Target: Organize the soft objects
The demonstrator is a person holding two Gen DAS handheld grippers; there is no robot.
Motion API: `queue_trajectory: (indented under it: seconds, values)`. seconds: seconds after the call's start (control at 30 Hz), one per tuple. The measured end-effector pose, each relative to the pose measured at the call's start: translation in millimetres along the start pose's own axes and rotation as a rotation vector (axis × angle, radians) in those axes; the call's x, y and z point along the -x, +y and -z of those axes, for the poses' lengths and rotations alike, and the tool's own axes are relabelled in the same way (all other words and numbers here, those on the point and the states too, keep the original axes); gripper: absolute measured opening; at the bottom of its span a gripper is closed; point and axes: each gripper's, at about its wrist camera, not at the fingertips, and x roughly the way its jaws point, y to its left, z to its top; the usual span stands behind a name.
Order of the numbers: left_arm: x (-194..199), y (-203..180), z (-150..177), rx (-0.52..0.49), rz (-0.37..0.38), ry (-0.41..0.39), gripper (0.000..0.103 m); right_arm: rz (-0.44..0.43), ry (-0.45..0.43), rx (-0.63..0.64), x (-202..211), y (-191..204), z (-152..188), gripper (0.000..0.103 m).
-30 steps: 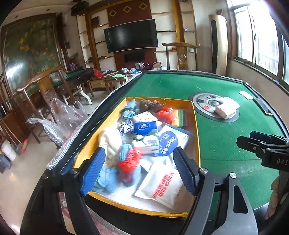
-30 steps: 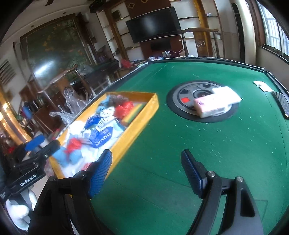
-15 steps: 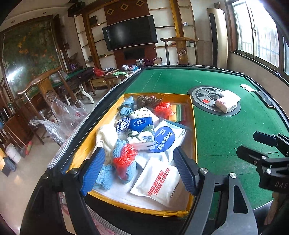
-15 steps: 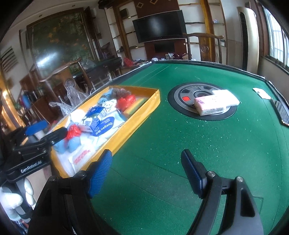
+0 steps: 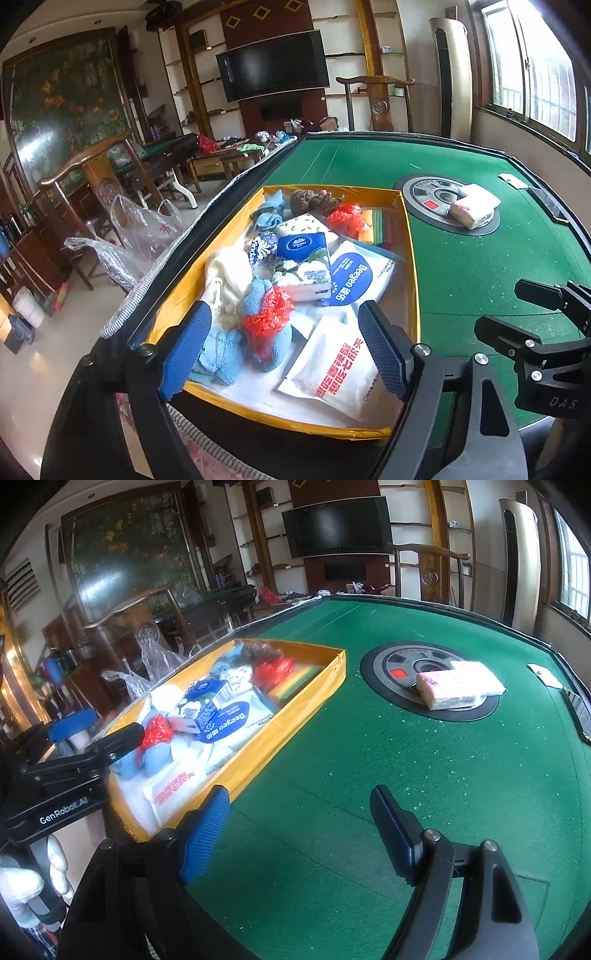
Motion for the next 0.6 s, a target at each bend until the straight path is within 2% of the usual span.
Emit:
queue_trajectory:
  seconds: [0.23,0.37,0.43,0.5,0.53,0.57,0.6]
  values:
    - [-5,9,3,0.022,0.0,0.005,0.082,0.014,0.02,0.013,-5,8,1,0.074]
    - [-3,15,4,0.041,-0.009,-0.014,0.082,0.045,-0.011,0.028,3,14,-3,0.074]
    - [3,17,4,0.038,-0.04,-0.059,0.082,0.061,-0.058,0.021,13,15,-5,0.074]
    - [20,21,3,0.066,-0.08,-0.16,0.083,0.079,-0.128,0.008,26,16,-5,0.075]
    - [28,24,3,0.082,-0.092,-0.2,0.086,0.096,-0.159,0.006,31,16,-4,0.08]
    - [40,29,3,0.116,-0.099,-0.268,0.097,0.126,-0.194,0.009,36,17,-3,0.093]
    - [49,34,3,0.15,-0.091,-0.317,0.103,0.157,-0.22,0.015,38,19,-2,0.098]
